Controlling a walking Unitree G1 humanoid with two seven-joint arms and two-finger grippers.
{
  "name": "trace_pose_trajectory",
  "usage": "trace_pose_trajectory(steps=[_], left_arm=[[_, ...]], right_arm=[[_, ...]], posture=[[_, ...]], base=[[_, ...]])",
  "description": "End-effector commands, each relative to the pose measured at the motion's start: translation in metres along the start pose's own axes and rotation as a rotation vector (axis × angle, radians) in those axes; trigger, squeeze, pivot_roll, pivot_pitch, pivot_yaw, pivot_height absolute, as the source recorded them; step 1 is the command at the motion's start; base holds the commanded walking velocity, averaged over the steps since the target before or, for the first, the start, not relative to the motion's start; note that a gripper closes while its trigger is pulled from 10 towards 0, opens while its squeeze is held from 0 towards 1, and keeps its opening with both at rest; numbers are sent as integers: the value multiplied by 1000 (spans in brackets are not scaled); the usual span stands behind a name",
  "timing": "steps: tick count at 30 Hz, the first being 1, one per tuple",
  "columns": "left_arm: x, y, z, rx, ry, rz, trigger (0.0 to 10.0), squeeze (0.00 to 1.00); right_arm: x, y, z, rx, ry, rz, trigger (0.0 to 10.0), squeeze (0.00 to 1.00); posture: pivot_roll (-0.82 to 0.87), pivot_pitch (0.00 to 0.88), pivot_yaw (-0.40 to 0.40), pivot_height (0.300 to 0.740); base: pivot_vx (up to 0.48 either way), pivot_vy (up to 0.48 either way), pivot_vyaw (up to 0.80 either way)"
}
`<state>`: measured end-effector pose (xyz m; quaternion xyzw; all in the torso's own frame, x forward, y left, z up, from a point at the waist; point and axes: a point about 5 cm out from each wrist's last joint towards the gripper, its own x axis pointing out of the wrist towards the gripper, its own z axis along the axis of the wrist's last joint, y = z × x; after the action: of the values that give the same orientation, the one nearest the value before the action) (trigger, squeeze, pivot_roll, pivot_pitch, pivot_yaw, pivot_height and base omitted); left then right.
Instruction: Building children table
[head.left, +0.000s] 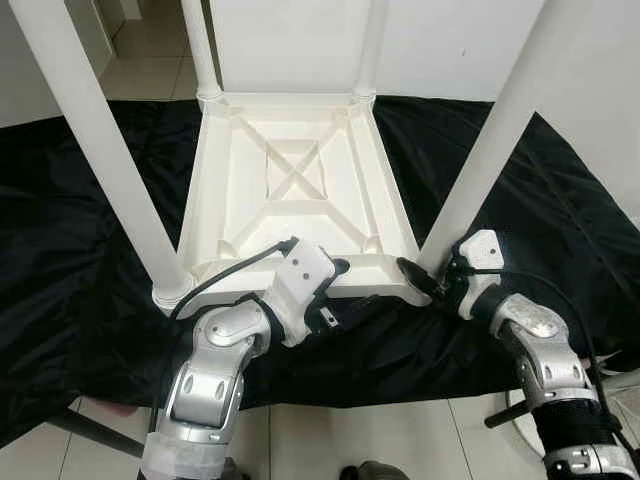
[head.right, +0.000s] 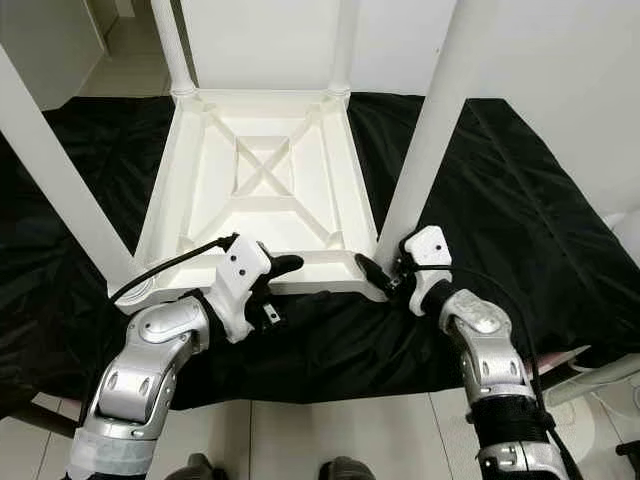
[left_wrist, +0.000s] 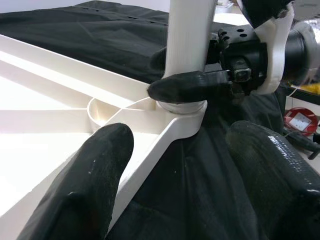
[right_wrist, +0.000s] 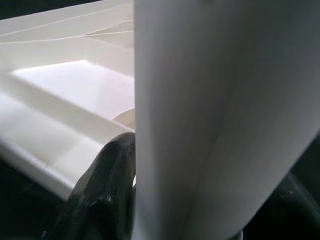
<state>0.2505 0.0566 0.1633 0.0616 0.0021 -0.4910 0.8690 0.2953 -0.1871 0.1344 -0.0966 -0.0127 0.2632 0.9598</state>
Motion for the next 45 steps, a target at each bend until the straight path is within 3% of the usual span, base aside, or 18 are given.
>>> trace_pose_trajectory(steps=[1,2,3,4,6,8,9,11,15,25,26,33,38,39,44,45], left_arm=[[2,5,2,-20,-26,197,10000,0],[1,7,2,-25,-34,220,10000,0],[1,7,2,-25,-34,220,10000,0],[1,9,3,-28,-39,232,10000,0],[1,9,3,-28,-39,232,10000,0],[0,9,3,-29,-42,234,10000,0],[0,9,3,-29,-42,234,10000,0],[0,9,3,-27,-44,234,10000,0],[1,8,4,-24,-46,226,10000,0],[2,9,4,-20,-52,238,10000,0],[2,9,4,-20,-53,238,10000,0],[3,7,3,-21,-54,233,10000,0],[3,5,1,-19,-48,226,10000,0],[3,5,1,-19,-48,225,10000,0],[1,5,-1,-14,-38,219,10000,0],[1,5,-1,-14,-38,219,10000,0]], right_arm=[[2,7,-3,0,28,-13,10000,0],[4,26,-1,52,12,-76,10000,0],[4,26,-1,52,12,-76,10000,0],[4,37,1,94,9,-142,10000,0],[4,37,1,94,9,-142,10000,0],[4,43,0,156,23,-268,10000,0],[4,43,0,156,23,-268,10000,0],[2,48,1,194,39,-433,10000,0],[2,55,5,215,52,-575,10000,0],[-1,56,11,214,58,-617,10000,0],[-2,55,12,209,49,-617,10000,1000],[-8,48,18,160,10,-612,10000,1000],[-13,45,17,153,-23,-531,10000,1000],[-15,45,15,151,-30,-481,10000,0],[-23,35,8,142,-50,-257,10000,0],[-23,35,8,142,-50,-257,10000,0]], posture=[[-39,44,-16,740],[-37,42,-22,740],[-37,42,-22,740],[-37,42,-22,740],[-37,42,-22,740],[-33,37,-27,740],[-33,37,-27,740],[-37,36,-25,740],[-36,30,-26,740],[-37,17,-29,740],[-36,15,-31,740],[-36,8,-35,740],[-34,5,-40,740],[-35,3,-39,740],[-37,0,-34,740],[-37,0,-34,740]], base=[[0,0,0],[0,0,0],[0,0,0],[0,0,0],[0,0,0],[0,0,0],[0,0,0],[0,0,0],[0,0,0],[0,0,0],[0,0,0],[0,0,0],[0,0,0],[0,0,0],[0,0,0],[0,0,0]])
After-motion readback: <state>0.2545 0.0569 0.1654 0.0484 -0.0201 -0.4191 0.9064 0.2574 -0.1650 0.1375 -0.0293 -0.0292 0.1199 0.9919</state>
